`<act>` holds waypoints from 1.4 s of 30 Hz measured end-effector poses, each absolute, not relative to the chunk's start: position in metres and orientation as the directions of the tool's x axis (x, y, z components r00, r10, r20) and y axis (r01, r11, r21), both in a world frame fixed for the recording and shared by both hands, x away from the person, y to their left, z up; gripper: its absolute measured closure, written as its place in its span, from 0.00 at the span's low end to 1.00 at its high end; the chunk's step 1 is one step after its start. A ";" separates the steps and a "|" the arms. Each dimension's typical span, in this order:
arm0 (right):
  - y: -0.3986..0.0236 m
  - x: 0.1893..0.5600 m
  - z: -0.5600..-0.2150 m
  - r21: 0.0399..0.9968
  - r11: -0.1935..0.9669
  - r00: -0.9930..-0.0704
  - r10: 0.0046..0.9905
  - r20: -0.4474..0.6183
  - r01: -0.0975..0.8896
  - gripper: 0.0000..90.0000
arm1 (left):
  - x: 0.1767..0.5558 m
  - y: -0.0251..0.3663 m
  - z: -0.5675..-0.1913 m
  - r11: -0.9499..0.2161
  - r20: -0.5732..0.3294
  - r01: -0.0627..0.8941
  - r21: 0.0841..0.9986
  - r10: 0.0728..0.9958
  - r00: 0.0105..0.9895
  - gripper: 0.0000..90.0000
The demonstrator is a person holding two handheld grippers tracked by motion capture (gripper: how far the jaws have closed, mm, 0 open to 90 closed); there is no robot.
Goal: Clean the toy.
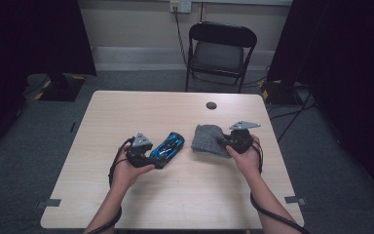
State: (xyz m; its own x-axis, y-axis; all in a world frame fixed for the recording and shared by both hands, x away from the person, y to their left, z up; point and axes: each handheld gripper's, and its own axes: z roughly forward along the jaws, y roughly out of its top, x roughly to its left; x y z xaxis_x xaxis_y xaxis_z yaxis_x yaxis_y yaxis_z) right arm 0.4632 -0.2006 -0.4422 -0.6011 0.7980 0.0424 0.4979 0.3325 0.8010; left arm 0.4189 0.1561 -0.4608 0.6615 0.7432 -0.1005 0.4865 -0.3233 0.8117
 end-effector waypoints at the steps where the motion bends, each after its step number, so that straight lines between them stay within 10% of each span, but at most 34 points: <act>1: -0.200 0.463 -0.442 0.802 0.336 -0.606 0.795 0.040 0.494 0.81 | 0.421 0.155 -0.460 -0.323 -0.105 0.490 0.810 0.742 0.662 0.29; 42: -0.207 0.447 -0.463 0.809 0.322 -0.636 0.768 0.081 0.492 0.80 | 0.449 0.131 -0.483 -0.384 -0.023 0.458 0.802 0.747 0.665 0.52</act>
